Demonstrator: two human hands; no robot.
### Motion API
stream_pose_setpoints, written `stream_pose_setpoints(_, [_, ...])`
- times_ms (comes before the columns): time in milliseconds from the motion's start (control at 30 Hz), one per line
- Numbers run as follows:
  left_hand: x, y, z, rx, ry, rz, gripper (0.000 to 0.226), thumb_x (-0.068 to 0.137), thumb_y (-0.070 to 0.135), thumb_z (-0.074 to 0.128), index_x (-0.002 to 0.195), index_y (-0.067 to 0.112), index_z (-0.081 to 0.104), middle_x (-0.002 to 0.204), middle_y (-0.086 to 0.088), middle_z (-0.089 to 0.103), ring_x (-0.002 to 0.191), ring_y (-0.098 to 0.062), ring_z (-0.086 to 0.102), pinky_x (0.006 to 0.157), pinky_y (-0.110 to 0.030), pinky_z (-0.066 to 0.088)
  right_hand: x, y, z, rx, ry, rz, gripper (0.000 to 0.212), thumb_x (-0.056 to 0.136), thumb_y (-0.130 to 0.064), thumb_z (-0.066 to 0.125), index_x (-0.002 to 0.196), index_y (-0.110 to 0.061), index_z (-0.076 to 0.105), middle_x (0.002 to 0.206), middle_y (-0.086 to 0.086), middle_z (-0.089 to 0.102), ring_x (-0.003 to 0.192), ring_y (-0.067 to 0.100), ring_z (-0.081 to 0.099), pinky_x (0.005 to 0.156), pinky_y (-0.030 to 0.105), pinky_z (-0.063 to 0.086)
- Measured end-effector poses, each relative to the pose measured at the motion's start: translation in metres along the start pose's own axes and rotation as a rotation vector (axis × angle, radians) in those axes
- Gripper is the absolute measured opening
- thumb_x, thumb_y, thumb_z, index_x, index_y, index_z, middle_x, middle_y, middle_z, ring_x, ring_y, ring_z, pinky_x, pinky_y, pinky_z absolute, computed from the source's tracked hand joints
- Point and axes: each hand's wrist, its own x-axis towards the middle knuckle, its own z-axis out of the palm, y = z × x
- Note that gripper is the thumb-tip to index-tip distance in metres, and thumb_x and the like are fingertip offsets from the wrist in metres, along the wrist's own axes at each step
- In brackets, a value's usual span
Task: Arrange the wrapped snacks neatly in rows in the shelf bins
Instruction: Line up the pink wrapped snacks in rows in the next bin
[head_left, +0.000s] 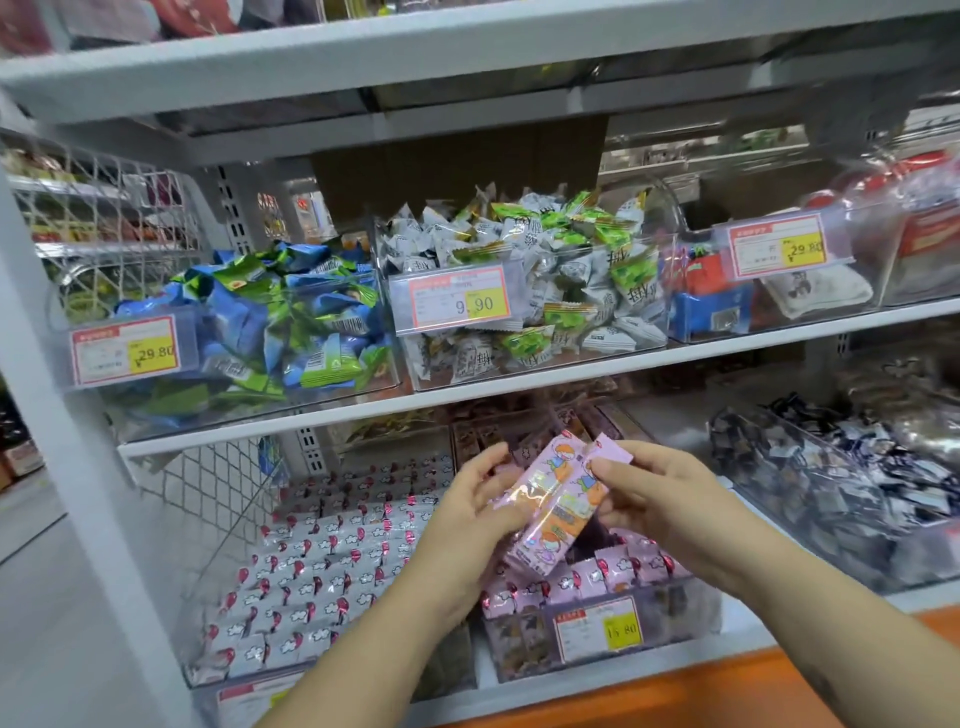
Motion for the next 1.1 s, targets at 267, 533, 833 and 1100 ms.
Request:
stream_pose_setpoints(267, [-0.003, 0.005, 0.002, 0.018, -0.104, -0.103, 0.044, 0.084, -0.021, 0.045, 0.109, 0.011, 0.061, 0.118, -0.016, 0.064, 0.079, -0.025, 0.068, 0.056, -0.030, 0.055, 0.000, -0.003, -0.003, -0.062, -0.086, -0.011, 0.019, 0.085, -0.009, 0.062, 0.102, -0.005, 0.066, 0.080, 0.015, 0.065, 0.064, 0.016, 0.058, 0.062, 0.020, 0.053])
stream_pose_setpoints(533, [-0.009, 0.010, 0.009, 0.282, -0.208, 0.037, 0.041, 0.083, 0.011, 0.068, 0.118, 0.028, 0.054, 0.096, 0.014, 0.072, 0.089, -0.009, 0.068, 0.075, -0.021, 0.052, 0.005, -0.004, 0.004, -0.153, -0.011, -0.084, 0.015, 0.086, -0.012, 0.064, 0.101, -0.012, 0.063, 0.089, 0.007, 0.068, 0.071, 0.013, 0.064, 0.067, 0.023, 0.053])
stream_pose_setpoints(833, [0.025, 0.017, 0.008, 0.403, -0.280, 0.156, 0.044, 0.082, 0.008, 0.071, 0.116, 0.032, 0.055, 0.116, 0.014, 0.065, 0.109, -0.002, 0.060, 0.094, -0.026, 0.049, 0.018, -0.029, -0.017, -0.412, -0.111, -0.105, 0.048, 0.079, -0.005, 0.073, 0.121, -0.018, 0.053, 0.081, -0.007, 0.072, 0.079, 0.008, 0.068, 0.077, 0.023, 0.055])
stream_pose_setpoints(1100, [0.073, -0.014, -0.013, 1.202, -0.258, 0.323, 0.020, 0.087, 0.032, 0.064, 0.107, 0.030, 0.066, 0.112, 0.014, 0.059, 0.100, -0.006, 0.055, 0.095, -0.032, 0.043, 0.043, -0.018, -0.040, -0.982, -0.112, -0.145, 0.053, 0.073, -0.032, 0.078, 0.116, -0.035, 0.049, 0.104, -0.010, 0.064, 0.086, 0.020, 0.065, 0.085, 0.039, 0.052])
